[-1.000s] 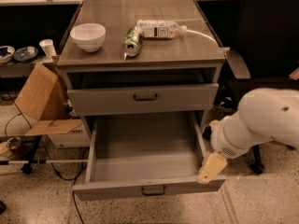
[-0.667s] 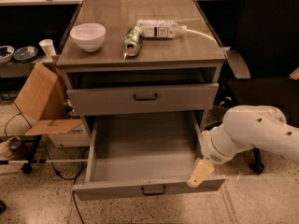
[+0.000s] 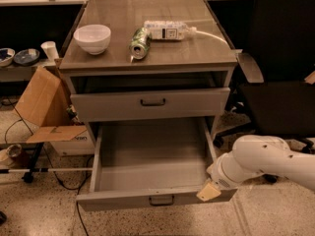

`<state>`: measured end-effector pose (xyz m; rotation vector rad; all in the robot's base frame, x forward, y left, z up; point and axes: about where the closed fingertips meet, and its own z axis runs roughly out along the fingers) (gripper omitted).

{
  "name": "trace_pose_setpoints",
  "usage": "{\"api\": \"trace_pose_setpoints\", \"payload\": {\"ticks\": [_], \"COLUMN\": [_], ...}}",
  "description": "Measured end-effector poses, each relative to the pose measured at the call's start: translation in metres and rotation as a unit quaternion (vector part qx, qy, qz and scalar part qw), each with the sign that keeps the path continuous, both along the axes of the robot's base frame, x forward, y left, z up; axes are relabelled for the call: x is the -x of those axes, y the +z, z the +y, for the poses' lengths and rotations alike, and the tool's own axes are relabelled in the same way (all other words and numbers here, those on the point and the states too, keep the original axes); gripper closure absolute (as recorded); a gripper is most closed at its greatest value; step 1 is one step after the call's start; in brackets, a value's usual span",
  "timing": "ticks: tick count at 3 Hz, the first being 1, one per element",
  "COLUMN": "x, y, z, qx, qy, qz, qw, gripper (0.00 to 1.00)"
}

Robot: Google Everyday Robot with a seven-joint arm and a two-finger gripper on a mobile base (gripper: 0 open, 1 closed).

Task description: Close middle drawer

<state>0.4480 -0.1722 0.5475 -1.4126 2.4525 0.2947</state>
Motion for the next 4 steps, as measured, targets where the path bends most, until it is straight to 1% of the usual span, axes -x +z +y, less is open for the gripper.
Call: {"api": "trace_pose_setpoints", "payload": {"ticks": [1,2,3,4], "x": [0.018,0.032,0.034,0.028], "y": [-0.029,-0.056,-0.084,-0.109], "z": [-0.009,-0.013,-0.008,-0.003], "qx": [-0.011,-0.017,-0.018,-0.015], "qy": [-0.022,-0.03,-0.021,-0.008], "qz": [0.023,0.049,0.074,0.09], "qw": [0.9994,0.9982,0.9969,0.9958], "gripper": [0.6,0.83,1.0,1.0]}}
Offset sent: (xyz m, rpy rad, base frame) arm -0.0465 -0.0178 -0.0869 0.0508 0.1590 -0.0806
